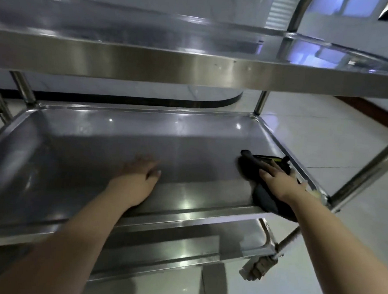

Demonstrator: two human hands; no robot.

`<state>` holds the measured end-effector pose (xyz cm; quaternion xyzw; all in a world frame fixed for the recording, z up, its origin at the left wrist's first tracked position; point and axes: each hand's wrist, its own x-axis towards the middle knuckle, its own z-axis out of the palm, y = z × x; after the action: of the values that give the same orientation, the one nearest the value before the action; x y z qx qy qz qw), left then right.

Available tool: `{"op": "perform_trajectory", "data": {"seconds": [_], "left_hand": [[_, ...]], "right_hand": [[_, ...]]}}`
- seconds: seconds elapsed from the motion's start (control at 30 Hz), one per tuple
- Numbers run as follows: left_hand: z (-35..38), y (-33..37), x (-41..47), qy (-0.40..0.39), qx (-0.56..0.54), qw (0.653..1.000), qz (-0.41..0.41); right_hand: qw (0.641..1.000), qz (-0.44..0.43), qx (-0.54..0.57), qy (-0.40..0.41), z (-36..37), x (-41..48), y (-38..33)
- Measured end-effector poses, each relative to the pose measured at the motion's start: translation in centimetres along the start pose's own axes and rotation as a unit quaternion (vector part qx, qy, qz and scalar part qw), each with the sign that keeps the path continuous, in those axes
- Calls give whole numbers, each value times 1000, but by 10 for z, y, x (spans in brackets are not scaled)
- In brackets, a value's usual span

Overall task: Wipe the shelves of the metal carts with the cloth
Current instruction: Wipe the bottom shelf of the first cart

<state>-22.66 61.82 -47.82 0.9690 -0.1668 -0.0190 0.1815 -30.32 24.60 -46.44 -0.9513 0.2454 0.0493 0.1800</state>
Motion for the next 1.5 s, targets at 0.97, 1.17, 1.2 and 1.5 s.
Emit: {"op": "perform_trajectory", "data": {"seconds": [0.97,1.17,1.2,1.5], "left_hand": [[-51,-126,-80,40,26,992,-116],[-43,-127,-79,73,35,990,-118],[-42,-128,-79,76,31,990,-117],[-41,-133,-82,79,16,991,-103]], "right_hand": [[998,56,-12,3,32,-5,-50],[999,26,-25,-2,49,-24,-108],[999,12,-31,-3,55,-29,-122],[995,-64,-65,-27,92,-60,-209]]}}
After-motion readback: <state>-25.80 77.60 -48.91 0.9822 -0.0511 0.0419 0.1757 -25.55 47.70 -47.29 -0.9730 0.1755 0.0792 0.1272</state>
